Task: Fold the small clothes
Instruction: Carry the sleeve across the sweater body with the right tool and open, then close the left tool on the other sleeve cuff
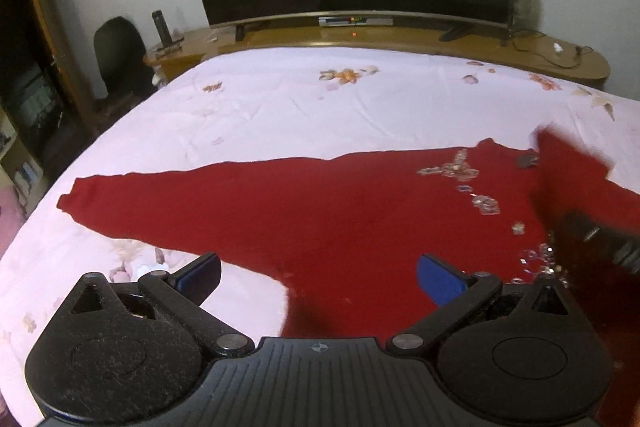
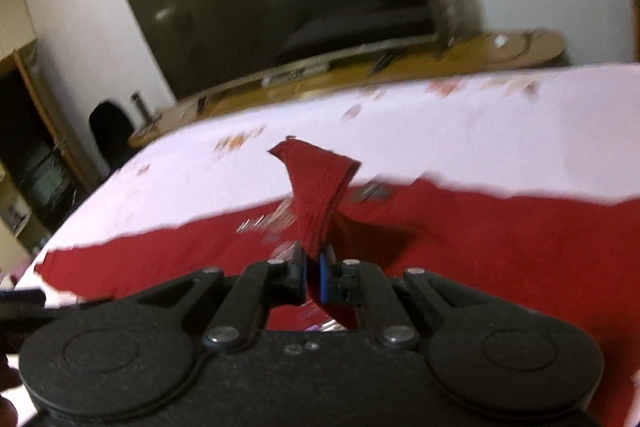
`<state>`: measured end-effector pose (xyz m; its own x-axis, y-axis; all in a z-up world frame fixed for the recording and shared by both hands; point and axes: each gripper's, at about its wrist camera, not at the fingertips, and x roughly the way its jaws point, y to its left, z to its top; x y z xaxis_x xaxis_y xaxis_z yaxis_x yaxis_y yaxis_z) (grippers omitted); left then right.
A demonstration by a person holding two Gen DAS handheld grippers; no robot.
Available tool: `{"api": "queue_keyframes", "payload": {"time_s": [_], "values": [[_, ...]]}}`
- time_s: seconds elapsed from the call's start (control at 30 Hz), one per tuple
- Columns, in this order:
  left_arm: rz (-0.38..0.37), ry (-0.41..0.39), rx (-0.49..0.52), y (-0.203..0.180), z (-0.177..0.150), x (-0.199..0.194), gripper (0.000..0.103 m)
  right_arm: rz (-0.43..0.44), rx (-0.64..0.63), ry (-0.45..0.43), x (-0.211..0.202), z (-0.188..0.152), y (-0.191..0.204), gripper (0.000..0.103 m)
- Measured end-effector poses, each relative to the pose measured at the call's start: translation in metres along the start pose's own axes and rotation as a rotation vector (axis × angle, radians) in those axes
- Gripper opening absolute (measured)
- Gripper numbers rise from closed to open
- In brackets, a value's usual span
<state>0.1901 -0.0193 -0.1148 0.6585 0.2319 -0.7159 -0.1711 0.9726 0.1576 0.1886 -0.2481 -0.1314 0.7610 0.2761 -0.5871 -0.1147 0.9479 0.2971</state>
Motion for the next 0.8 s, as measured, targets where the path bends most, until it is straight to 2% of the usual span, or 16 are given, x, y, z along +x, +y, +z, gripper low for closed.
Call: {"api": "queue_keyframes", "payload": {"time_s": [0.07,0.17,0.2,0.23,0.3,0.37,0.53,0.63,0.67,0.7,0.8], "values": [[-0.028,0.014,-0.007,0.006,0.002,0.007,0.103,0.004,-0.007,0.066,0.018,-0.012,0.012,0.013],[-0.099,0.039,-0.021,0.008,0.005,0.016,0.103,-0.003,0.004,0.146,0.036,-0.025,0.021,0.043],[-0.133,0.049,-0.026,0.007,0.007,0.019,0.103,0.001,0.004,0.151,0.036,-0.027,0.022,0.058],[-0.163,0.058,-0.03,0.005,0.007,0.021,0.103,0.013,-0.001,0.133,0.03,-0.028,0.025,0.061],[-0.245,0.072,-0.045,-0.001,0.009,0.027,0.103,0.015,-0.013,0.083,0.015,-0.024,0.025,0.054],[-0.309,0.088,-0.06,-0.009,0.009,0.032,0.103,-0.017,0.0,0.038,-0.006,-0.018,0.014,0.054],[-0.44,0.166,-0.094,-0.035,0.005,0.048,0.103,-0.09,0.073,-0.031,-0.045,-0.011,-0.017,0.06],[-0.508,0.19,-0.162,-0.042,0.001,0.058,0.102,-0.127,0.095,-0.051,-0.065,-0.015,-0.033,0.062],[-0.531,0.195,-0.195,-0.043,0.001,0.06,0.098,-0.137,0.1,-0.054,-0.07,-0.016,-0.039,0.062],[-0.547,0.201,-0.214,-0.044,0.001,0.061,0.083,-0.148,0.104,-0.056,-0.075,-0.018,-0.044,0.062],[-0.584,0.261,-0.232,-0.053,0.001,0.073,0.068,-0.174,0.13,-0.055,-0.083,-0.024,-0.059,0.062]]}}
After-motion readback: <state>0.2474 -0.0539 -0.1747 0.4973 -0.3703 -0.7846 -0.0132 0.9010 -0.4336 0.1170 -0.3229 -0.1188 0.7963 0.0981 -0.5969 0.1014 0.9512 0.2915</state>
